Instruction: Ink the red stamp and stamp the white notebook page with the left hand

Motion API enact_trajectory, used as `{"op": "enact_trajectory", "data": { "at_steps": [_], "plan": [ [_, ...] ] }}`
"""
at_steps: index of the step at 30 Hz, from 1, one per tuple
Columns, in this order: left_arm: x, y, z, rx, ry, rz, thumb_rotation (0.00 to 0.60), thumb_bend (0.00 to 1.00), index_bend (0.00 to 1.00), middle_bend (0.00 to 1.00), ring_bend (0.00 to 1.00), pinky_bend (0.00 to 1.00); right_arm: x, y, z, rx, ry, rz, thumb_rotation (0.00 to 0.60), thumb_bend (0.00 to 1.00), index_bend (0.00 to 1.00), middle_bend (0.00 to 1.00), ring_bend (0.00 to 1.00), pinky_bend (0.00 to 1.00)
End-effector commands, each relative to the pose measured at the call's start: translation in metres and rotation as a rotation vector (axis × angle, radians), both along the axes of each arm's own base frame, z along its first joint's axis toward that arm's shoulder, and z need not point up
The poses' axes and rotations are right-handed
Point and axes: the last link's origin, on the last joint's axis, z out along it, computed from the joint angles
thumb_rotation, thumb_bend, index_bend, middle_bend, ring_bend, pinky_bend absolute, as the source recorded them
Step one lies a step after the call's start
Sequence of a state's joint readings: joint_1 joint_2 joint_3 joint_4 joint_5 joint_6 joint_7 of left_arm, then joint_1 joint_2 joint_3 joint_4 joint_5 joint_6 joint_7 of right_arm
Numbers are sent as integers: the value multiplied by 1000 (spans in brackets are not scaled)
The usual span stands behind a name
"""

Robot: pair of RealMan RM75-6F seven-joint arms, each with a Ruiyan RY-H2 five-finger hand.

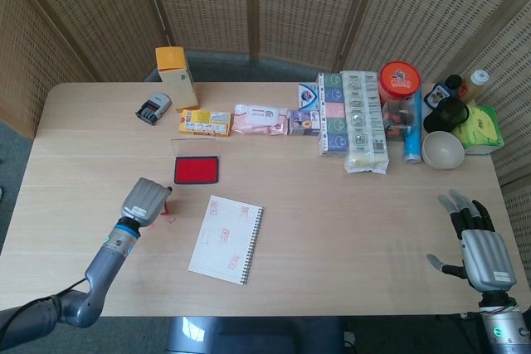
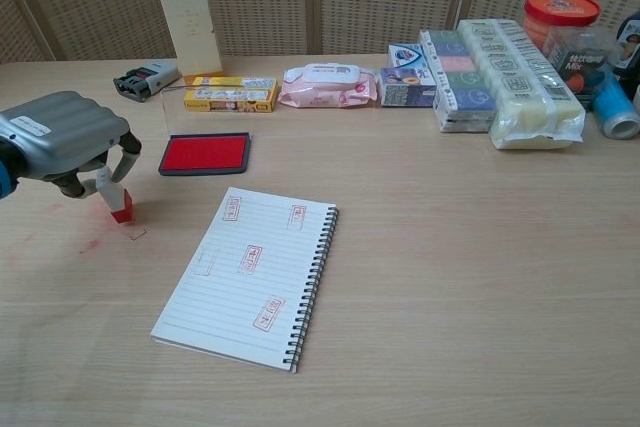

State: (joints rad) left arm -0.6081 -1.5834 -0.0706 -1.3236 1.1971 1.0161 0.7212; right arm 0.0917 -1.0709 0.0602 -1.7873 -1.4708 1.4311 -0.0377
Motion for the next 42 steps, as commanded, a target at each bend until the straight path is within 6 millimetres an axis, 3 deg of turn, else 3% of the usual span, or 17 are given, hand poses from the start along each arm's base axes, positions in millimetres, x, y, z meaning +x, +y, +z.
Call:
{"op": "enact_trajectory", "data": {
  "at_steps": [1, 11, 19, 25, 28, 29, 31, 33, 34, 36, 42],
  "plan": [
    [0, 0, 0, 0, 4, 4, 600, 324, 539, 1000, 1000, 1000, 0, 0, 0, 1, 1, -1, 600, 86, 0, 0, 17, 0],
    [2, 1, 0, 5, 19, 21, 600, 312, 474, 1000, 1000, 1000, 0, 0, 0, 1, 0, -3, 600, 87, 0, 0, 17, 0],
    [8, -2, 12, 2, -5, 24, 600, 309, 458, 1000, 1000, 1000, 1, 0, 0, 3, -1, -2, 600, 87, 0, 0, 17, 0],
    [17, -11, 43, 40, -39, 6, 599, 311, 432, 1000, 1000, 1000, 2, 1, -1, 6, 4, 4, 600, 87, 0, 0, 17, 0],
    [20, -17, 59, 53, -80, -4, 597, 294, 329, 982, 991, 976, 3, 1, 0, 2, 8, 8, 600, 88, 0, 0, 17, 0],
    [20, -20, 67, 47, -106, -10, 595, 271, 256, 894, 919, 916, 2, 1, 0, -2, 13, 10, 600, 88, 0, 0, 17, 0],
    [15, -24, 84, 58, -154, 4, 591, 214, 129, 573, 652, 738, 1, 0, 1, -12, 25, 10, 600, 88, 0, 0, 17, 0],
    [9, -31, 98, 77, -188, 3, 589, 133, 23, 179, 319, 544, 0, -1, 3, -29, 40, 14, 600, 87, 0, 0, 17, 0],
    [6, -35, 106, 89, -209, -2, 588, 110, 6, 104, 257, 503, 0, -1, 4, -42, 47, 18, 600, 85, 0, 0, 17, 0],
    [-1, -48, 121, 121, -251, -17, 586, 60, 0, 12, 166, 417, 0, -1, 6, -60, 48, 23, 600, 80, 0, 0, 17, 0],
    [-29, -86, 156, 229, -378, -32, 586, 32, 0, 0, 100, 301, 1, 0, 13, -98, 48, 32, 600, 72, 0, 0, 15, 0]
  ]
}}
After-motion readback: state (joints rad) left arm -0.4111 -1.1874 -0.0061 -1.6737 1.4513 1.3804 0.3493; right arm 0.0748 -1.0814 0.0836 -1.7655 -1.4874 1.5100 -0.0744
